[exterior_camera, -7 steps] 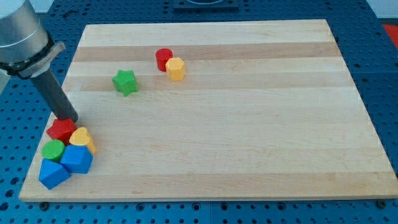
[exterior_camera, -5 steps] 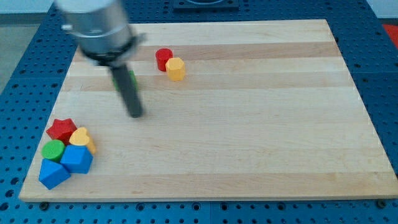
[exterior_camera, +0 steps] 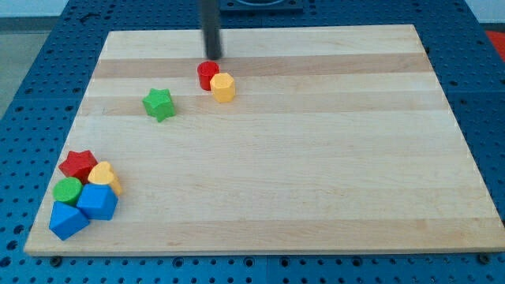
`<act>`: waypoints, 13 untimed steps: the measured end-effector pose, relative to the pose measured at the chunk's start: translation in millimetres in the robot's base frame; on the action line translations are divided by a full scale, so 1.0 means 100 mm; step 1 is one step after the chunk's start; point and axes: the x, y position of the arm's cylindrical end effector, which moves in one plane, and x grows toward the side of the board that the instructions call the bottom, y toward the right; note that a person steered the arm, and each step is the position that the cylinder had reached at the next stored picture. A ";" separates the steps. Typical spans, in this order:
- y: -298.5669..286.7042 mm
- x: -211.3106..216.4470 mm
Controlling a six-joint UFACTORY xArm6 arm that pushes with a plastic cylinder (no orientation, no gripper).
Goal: Move the green star to the yellow heart
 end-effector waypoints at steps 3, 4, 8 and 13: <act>-0.63 0.88; -0.44 0.91; -0.58 1.18; -0.70 1.48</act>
